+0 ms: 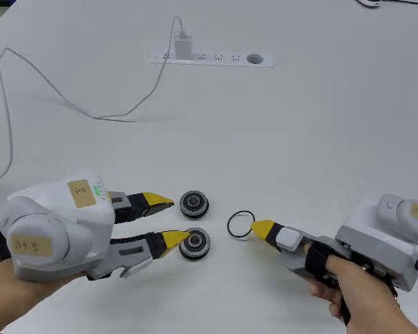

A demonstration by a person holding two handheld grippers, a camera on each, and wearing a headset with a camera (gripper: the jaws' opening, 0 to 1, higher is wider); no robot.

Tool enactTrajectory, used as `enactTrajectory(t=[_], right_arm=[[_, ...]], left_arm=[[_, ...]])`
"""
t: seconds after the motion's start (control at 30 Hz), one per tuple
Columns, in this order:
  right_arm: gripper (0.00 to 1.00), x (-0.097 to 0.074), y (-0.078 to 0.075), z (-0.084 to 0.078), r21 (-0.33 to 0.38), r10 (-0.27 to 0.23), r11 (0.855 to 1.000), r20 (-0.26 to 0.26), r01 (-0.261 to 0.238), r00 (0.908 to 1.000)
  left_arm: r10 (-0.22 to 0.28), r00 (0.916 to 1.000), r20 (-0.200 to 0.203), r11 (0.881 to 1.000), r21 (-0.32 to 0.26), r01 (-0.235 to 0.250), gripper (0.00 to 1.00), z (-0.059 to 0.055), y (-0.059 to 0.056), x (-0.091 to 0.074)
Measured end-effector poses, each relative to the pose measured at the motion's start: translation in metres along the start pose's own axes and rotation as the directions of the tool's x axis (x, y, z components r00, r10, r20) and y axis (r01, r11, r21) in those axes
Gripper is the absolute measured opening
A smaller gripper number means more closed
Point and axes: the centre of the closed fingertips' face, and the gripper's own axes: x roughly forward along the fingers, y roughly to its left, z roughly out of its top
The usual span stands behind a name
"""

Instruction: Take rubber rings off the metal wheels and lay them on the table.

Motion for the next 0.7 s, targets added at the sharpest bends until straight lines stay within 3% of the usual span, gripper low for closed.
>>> enactTrajectory(t=[0.07,0.2,0.33,0.5,0.7], right_arm=[[0.02,-0.002,-0.009,0.000,-0.055,-0.055,0.997,-0.010,0.055,0.9984],[0.02,-0.003,-0.008,0.002,-0.097,-0.063,0.993,-0.001,0.063,0.9980],[0.02,-0.005,-0.013,0.002,-0.212,-0.112,0.971,-0.008,0.108,0.9937],[0.05,-0.006,-0.015,0.002,-0.244,-0.126,0.962,-0.002,0.122,0.9920],[0.09,-0.007,-0.012,0.005,-0.240,-0.103,0.965,0.010,0.102,0.9946]], left_arm=[[-0.008,0.9999,-0.014,1.000,0.007,0.008,0.28,-0.003,-0.002,0.001],[-0.010,0.9997,-0.022,1.000,0.006,0.010,0.28,-0.006,-0.003,0.000],[-0.019,0.9993,-0.032,1.000,0.007,0.019,0.28,-0.009,-0.005,-0.001],[-0.013,0.9993,-0.036,1.000,0.004,0.013,0.28,-0.012,-0.004,-0.002],[-0.019,0.9991,-0.038,1.000,-0.001,0.019,0.28,-0.013,-0.005,-0.002]])
